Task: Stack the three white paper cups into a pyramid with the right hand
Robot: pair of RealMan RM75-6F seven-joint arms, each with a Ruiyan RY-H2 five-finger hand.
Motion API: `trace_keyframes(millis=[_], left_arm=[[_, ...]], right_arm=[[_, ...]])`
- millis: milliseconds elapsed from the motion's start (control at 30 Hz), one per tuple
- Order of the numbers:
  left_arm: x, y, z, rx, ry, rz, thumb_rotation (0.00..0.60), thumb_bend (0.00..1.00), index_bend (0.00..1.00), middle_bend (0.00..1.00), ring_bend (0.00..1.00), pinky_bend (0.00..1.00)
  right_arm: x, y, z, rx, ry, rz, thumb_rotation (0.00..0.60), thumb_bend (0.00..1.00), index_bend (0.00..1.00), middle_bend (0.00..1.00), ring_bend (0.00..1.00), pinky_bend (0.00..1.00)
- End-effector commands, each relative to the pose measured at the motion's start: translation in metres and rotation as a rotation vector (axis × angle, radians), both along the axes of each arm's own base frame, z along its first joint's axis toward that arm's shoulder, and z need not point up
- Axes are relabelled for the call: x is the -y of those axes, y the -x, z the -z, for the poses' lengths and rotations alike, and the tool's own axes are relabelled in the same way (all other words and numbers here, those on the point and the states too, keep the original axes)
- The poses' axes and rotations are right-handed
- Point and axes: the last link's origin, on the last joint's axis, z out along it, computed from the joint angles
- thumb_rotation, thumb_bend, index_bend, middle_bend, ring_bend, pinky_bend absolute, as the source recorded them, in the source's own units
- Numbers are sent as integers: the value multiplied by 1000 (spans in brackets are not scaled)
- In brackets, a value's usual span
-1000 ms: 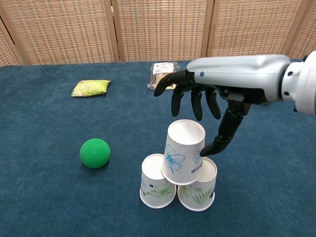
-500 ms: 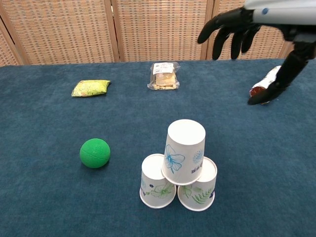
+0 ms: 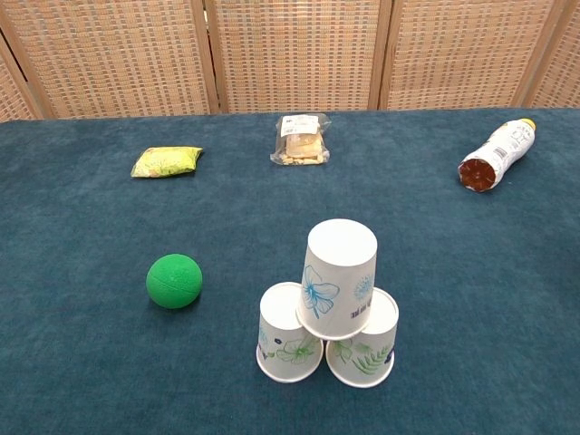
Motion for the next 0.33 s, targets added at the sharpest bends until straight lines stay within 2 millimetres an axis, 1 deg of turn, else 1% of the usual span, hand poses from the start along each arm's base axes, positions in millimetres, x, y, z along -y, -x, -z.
trace_keyframes(millis=[33, 133, 333], left_arm=[[2, 0, 1, -2, -3, 0, 600, 0, 0, 0, 0, 0], [3, 0, 1, -5, -8, 2, 600, 0, 0, 0, 0, 0], [4, 0, 0, -5, -10, 7, 600, 0, 0, 0, 0, 0]], right_arm=[[-27, 30, 2, 5, -8, 42, 600, 0, 2, 0, 0, 0], [-39, 39, 5, -1, -1, 84, 600, 0, 0, 0, 0, 0], [-53, 43, 11, -15, 1, 104, 600, 0, 0, 0, 0, 0]])
